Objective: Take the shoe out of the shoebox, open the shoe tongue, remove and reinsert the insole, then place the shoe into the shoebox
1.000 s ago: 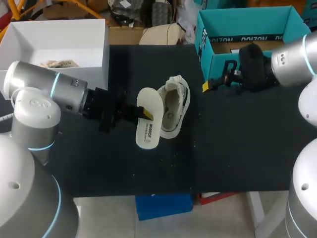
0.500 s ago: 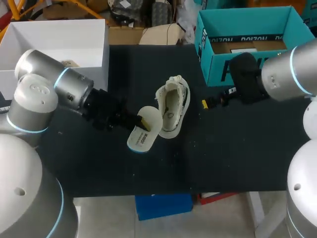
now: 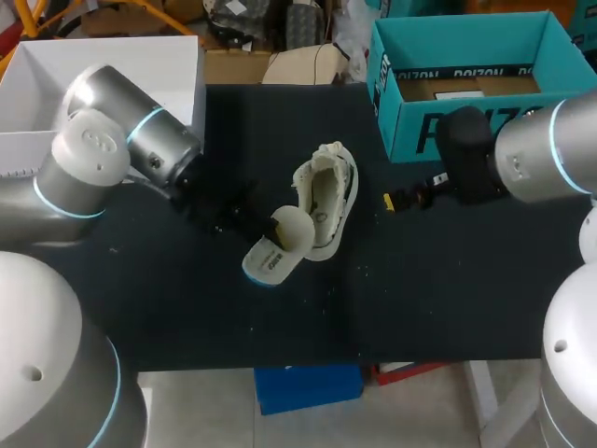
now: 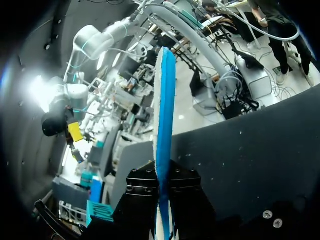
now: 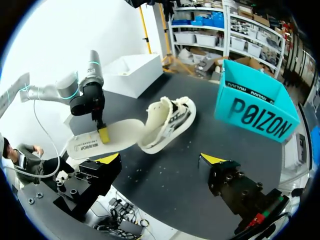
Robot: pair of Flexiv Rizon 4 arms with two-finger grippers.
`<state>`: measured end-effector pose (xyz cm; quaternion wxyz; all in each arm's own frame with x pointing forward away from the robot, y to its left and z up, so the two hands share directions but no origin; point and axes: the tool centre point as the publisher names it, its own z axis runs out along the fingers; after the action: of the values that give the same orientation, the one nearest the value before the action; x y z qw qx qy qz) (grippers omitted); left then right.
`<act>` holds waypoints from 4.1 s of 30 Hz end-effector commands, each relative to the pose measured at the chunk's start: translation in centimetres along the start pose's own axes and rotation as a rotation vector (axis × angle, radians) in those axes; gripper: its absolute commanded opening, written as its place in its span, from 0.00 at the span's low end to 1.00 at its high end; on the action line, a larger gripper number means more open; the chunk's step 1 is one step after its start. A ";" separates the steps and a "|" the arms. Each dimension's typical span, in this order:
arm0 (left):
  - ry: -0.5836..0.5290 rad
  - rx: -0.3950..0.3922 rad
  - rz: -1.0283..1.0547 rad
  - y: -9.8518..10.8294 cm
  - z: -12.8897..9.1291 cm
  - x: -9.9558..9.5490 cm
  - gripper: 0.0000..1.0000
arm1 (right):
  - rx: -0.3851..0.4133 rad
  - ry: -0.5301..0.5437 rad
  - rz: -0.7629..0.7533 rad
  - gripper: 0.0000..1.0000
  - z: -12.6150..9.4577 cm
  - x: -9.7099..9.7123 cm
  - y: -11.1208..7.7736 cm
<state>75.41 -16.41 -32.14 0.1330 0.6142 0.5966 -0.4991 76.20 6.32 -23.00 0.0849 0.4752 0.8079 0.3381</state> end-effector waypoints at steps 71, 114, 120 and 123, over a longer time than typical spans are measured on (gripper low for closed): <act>0.282 0.045 -0.114 7.2 2.2 -0.5 0.00 | 0.002 -0.001 0.000 1.00 0.0 0.1 0.0; 0.119 -0.025 -0.078 13.2 1.2 -1.0 0.00 | 0.002 -0.001 0.000 1.00 0.0 0.1 0.0; 0.117 -0.089 -0.114 13.8 0.8 -1.3 0.00 | 0.002 -0.001 0.000 1.00 0.0 0.1 0.0; 0.111 -0.102 -0.126 14.1 0.8 -1.5 0.00 | 0.002 -0.001 0.000 1.00 0.0 0.1 0.0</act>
<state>87.75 -21.51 -37.66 0.0938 0.5952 0.6611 -0.4472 76.19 6.27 -23.02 0.0847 0.4748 0.8080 0.3384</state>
